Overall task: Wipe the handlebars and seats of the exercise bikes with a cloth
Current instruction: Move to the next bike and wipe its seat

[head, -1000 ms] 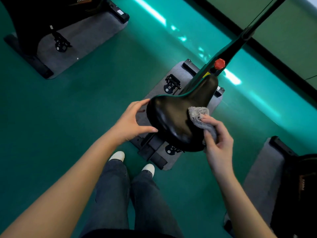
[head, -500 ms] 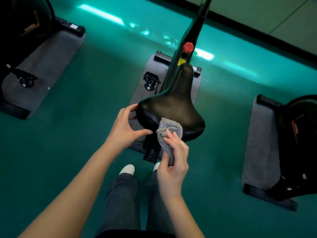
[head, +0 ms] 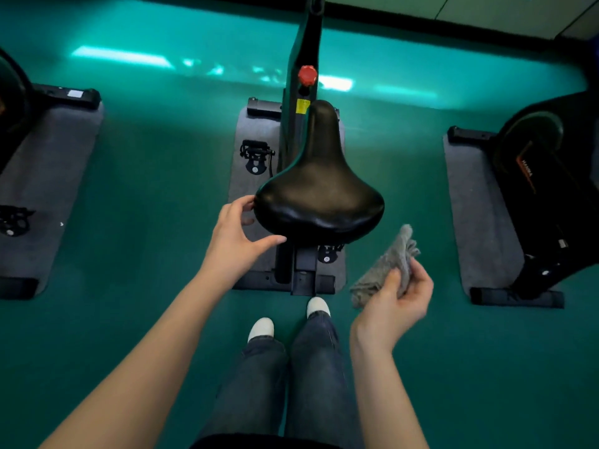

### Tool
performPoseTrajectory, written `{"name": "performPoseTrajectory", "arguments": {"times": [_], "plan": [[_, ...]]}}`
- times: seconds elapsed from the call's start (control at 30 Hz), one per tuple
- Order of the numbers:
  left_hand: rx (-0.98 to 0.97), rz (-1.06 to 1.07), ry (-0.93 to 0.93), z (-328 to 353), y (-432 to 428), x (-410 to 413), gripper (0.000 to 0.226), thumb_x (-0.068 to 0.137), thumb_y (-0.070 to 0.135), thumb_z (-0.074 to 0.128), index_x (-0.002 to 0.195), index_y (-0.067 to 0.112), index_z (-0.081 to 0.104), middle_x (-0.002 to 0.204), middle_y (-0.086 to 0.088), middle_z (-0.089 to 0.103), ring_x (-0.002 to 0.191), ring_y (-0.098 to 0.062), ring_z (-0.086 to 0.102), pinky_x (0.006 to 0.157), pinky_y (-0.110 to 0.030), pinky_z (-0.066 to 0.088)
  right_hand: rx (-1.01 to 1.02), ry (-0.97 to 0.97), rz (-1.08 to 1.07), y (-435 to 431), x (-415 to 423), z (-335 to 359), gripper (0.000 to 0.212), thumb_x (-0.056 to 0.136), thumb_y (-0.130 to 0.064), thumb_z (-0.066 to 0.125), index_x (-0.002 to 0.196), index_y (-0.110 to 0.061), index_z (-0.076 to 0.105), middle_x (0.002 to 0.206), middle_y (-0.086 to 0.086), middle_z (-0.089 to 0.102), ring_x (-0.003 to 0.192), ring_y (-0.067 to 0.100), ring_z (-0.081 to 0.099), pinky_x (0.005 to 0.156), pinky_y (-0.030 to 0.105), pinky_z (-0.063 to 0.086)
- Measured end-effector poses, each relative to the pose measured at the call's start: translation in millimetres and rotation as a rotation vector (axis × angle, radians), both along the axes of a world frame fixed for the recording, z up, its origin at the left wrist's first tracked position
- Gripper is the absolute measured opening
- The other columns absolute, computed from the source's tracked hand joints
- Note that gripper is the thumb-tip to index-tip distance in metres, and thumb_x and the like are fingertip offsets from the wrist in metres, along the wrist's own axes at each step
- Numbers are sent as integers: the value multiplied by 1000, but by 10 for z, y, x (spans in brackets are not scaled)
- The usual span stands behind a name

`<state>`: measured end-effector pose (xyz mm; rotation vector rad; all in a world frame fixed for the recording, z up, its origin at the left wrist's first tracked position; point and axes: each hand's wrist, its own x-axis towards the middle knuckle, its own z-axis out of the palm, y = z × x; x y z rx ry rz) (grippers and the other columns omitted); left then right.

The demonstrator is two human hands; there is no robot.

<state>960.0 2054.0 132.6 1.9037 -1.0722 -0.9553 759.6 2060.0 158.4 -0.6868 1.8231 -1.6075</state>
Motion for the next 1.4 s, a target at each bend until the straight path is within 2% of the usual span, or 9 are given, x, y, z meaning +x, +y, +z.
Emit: {"name": "performPoseTrajectory", "arguments": {"times": [0.23, 0.4, 0.47, 0.57, 0.67, 0.93, 1.13, 1.27, 1.4], "plan": [[-26, -66, -35, -29, -18, 106, 72, 64, 33, 83, 125, 31, 45, 118, 8, 48, 103, -14, 56, 93, -42, 48, 98, -208, -106, -382, 549, -184, 23, 96, 7, 39, 109, -12, 42, 119, 6, 52, 113, 14, 52, 86, 6, 43], [-30, -94, -25, -32, -44, 189, 68, 64, 32, 83, 121, 35, 47, 116, 8, 51, 97, -7, 57, 90, -36, 48, 175, -306, -136, -147, 966, -188, 26, 97, 3, 40, 115, -15, 37, 135, 17, 48, 123, 26, 51, 104, 33, 42], [-25, -121, -19, -28, -39, 229, 70, 64, 33, 83, 124, 33, 48, 117, 8, 52, 95, -1, 56, 87, -29, 46, 202, -335, -110, -20, 1166, -169, 27, 97, 1, 43, 117, -15, 36, 131, 18, 49, 117, 27, 55, 95, 27, 46], [-20, -168, -28, -12, -18, 311, 69, 65, 33, 82, 127, 29, 51, 118, 8, 54, 95, 5, 55, 84, -22, 42, 201, -343, -53, 151, 1424, -163, 26, 96, 0, 47, 111, -19, 38, 120, 11, 52, 99, 6, 60, 78, 6, 44], [-28, -187, -51, 31, -6, 390, 64, 68, 31, 81, 126, 25, 53, 119, 7, 55, 98, -1, 58, 83, -20, 41, 229, -350, 42, 267, 1531, -128, 26, 94, 3, 49, 107, -19, 43, 115, 8, 57, 92, -15, 58, 81, 7, 43], [-7, -305, -170, 322, 51, 348, 55, 76, 30, 75, 127, 20, 53, 117, 2, 54, 101, -10, 55, 87, -25, 41, 248, -196, 105, 418, 867, 166, 31, 91, 10, 48, 99, -21, 50, 121, 19, 60, 116, 25, 57, 96, 25, 44], [64, -478, -328, 576, 243, 245, 54, 83, 35, 67, 131, 15, 50, 126, -1, 52, 116, -16, 50, 99, -26, 36, 282, -140, 171, 374, 284, 526, 28, 91, 6, 51, 102, -20, 53, 122, 14, 60, 119, 29, 56, 105, 46, 43], [54, -677, -529, 821, 274, 25, 52, 88, 40, 59, 132, 14, 49, 132, -3, 52, 122, -23, 48, 101, -42, 39, 277, -138, 218, 384, -62, 724, 31, 91, 5, 53, 95, -26, 54, 112, 1, 63, 111, 21, 60, 97, 35, 49], [-15, -816, -691, 1012, 170, -357, 53, 90, 45, 52, 135, 17, 45, 134, 0, 50, 122, -23, 46, 97, -39, 39, 249, -192, 195, 470, -491, 813, 31, 91, 5, 52, 94, -25, 56, 107, 2, 68, 91, 10, 66, 74, 18, 53]]}}
